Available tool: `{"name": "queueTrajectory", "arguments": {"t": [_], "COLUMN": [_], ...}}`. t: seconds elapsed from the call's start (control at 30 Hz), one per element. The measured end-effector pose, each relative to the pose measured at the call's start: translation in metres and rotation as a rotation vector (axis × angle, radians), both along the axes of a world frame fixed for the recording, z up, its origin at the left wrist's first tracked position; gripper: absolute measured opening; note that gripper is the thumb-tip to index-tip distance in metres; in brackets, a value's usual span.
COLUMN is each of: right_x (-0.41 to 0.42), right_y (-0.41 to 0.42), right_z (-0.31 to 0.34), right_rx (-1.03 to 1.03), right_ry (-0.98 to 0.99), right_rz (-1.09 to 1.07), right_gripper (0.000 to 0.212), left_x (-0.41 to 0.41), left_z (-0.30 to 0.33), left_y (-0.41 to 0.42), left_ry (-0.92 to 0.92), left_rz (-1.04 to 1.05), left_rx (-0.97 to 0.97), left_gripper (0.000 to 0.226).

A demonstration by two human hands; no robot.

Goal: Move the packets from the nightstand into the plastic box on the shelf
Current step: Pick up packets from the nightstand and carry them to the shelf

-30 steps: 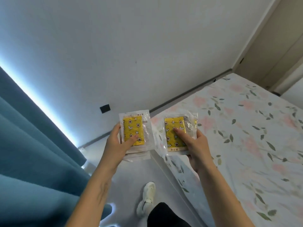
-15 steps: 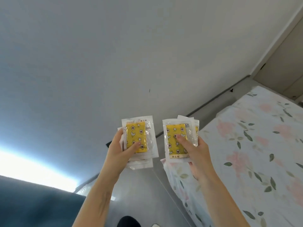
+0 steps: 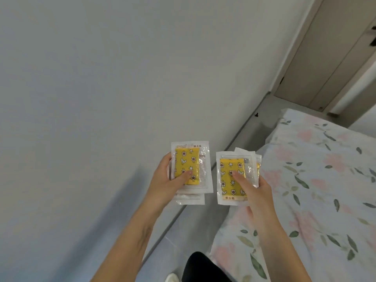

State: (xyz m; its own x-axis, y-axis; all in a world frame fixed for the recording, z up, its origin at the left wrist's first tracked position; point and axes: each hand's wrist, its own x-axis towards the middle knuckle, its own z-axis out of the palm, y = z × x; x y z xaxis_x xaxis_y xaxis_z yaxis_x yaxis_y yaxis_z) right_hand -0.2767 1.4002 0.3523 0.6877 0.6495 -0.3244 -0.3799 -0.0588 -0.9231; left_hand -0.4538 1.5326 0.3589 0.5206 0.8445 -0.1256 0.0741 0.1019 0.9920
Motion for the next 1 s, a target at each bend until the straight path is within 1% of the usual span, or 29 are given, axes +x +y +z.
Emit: {"name": "queueTrajectory", "arguments": {"t": [0.17, 0.3, 0.37, 0.47, 0.6, 0.8, 0.9, 1.0], "right_x": [0.055, 0.114, 0.15, 0.214, 0.321, 0.462, 0.519, 0.575], "right_y": [0.037, 0.068, 0.086, 0.113, 0.147, 0.182, 0.196, 0.215], "right_z": [0.004, 0.0, -0.001, -0.002, -0.004, 0.02, 0.025, 0.022], "right_rx": [0.028, 0.04, 0.043, 0.046, 0.02, -0.01, -0.001, 0.019], "right_ry": [-0.029, -0.022, -0.019, -0.025, -0.053, -0.091, -0.1, -0.078], "right_rz": [-0.146, -0.249, -0.283, -0.339, -0.399, -0.437, -0.461, -0.495], "right_gripper": [0.029, 0.018, 0.016, 0.024, 0.03, 0.045, 0.043, 0.034], "left_x": [0.08, 0.152, 0.193, 0.266, 0.389, 0.555, 0.615, 0.673], "left_z": [0.004, 0.0, -0.004, -0.008, -0.01, 0.006, 0.011, 0.009], "left_y": [0.064, 0.108, 0.13, 0.167, 0.213, 0.259, 0.282, 0.305], "left_ry": [0.008, -0.015, -0.011, -0.006, -0.007, -0.03, -0.025, -0.034], "left_rz": [-0.172, -0.266, -0.306, -0.346, -0.386, -0.479, -0.493, -0.457], "left_rx": [-0.015, -0.037, -0.035, -0.043, -0.05, -0.031, -0.015, 0.0], "left_gripper": [0.04, 0.04, 0.041, 0.04, 0.037, 0.04, 0.041, 0.039]}}
